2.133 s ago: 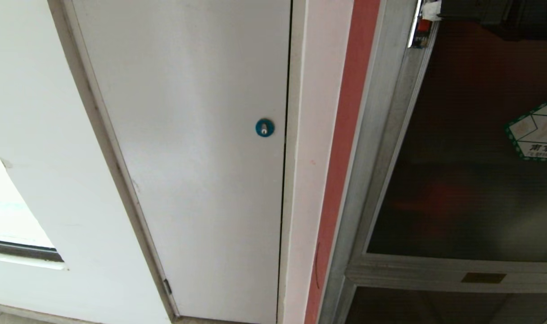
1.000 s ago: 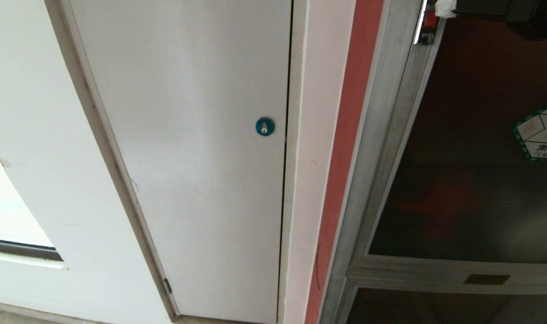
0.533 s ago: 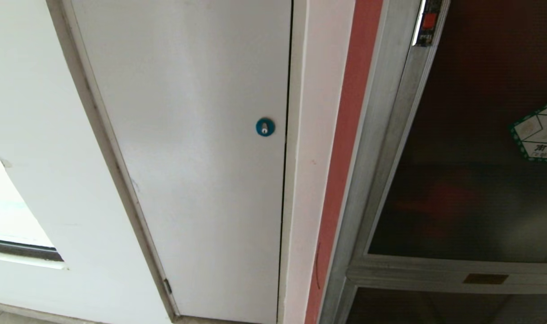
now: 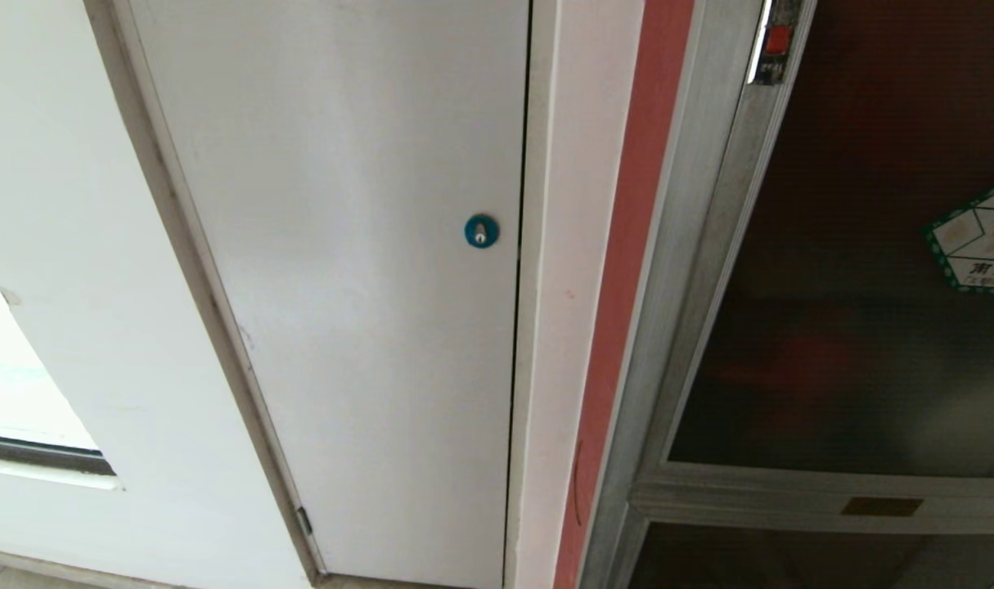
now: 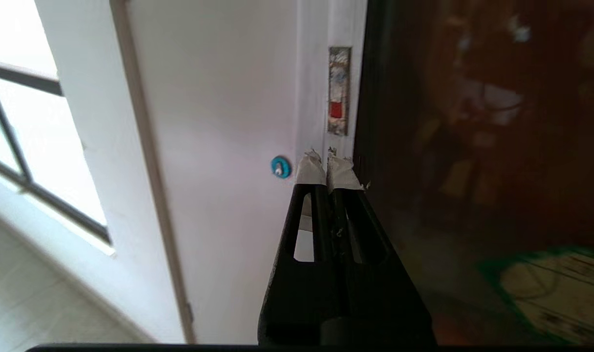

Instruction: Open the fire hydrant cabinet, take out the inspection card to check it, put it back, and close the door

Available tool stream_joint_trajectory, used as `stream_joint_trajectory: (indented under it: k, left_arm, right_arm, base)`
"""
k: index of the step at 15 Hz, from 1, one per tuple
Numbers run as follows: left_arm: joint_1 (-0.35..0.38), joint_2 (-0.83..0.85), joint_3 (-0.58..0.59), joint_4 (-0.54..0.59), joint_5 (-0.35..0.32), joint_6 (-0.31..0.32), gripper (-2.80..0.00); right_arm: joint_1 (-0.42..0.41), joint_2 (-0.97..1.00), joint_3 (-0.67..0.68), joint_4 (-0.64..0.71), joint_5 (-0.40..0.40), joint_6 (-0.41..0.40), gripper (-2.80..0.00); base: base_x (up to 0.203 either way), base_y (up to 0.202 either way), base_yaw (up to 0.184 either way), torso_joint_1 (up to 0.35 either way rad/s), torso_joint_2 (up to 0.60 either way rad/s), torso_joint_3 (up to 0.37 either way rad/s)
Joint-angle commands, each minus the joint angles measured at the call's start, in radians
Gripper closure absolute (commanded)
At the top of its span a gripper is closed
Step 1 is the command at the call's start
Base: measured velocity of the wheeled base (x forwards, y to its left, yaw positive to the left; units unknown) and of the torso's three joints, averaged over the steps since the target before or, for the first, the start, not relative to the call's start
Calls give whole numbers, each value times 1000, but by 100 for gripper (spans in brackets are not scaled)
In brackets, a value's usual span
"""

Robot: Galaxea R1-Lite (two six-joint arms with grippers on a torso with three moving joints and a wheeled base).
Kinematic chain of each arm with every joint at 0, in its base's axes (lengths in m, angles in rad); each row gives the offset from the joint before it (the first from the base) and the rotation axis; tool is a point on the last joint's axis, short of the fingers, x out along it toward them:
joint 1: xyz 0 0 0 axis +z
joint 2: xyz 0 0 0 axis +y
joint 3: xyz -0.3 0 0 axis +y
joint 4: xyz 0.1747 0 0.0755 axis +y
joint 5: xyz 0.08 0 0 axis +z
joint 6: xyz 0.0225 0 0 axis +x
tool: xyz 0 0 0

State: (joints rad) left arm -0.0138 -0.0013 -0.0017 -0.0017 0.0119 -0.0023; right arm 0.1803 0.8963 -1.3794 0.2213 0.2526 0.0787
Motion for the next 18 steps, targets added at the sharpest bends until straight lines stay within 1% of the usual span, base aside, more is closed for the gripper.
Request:
stream_joint_trajectory:
  k: [1,3,4,7,8,11,14,18]
  left_arm:
    - [0,1,0,-1,0,-1,0]
    - [0,1,0,-1,0,-1,0]
    - [0,1,0,-1,0,-1,0]
    - [0,1,0,0,0,-1,0]
    - [0,1,0,0,0,-1,0]
    - [0,1,0,-1,0,-1,0]
    - [0,1,0,-1,0,-1,0]
    - [0,1,0,-1,0,-1,0]
  right_arm:
    - [-20,-105,28,3,0,-1,0]
    - [-32,-189,61,8,-1,-18,0]
    - [-52,-235,75,22,1,-23,0]
    - [-151,-391,126,84,34,-30,0]
    - [-168,-439,153,94,50,-31,0]
    - [-184,-548,247,116,78,-33,0]
    - [-185,-622,327,141,141,-33,0]
    - [-183,-768,530,139,146,-32,0]
  base:
    - [0,0,0,0,0,0]
    - [0,0,0,0,0,0]
    - [0,0,0,0,0,0]
    - [0,0,0,0,0,0]
    - [0,0,0,0,0,0]
    - [0,0,0,0,0,0]
    - [0,0,0,0,0,0]
    - [0,0,0,0,0,0]
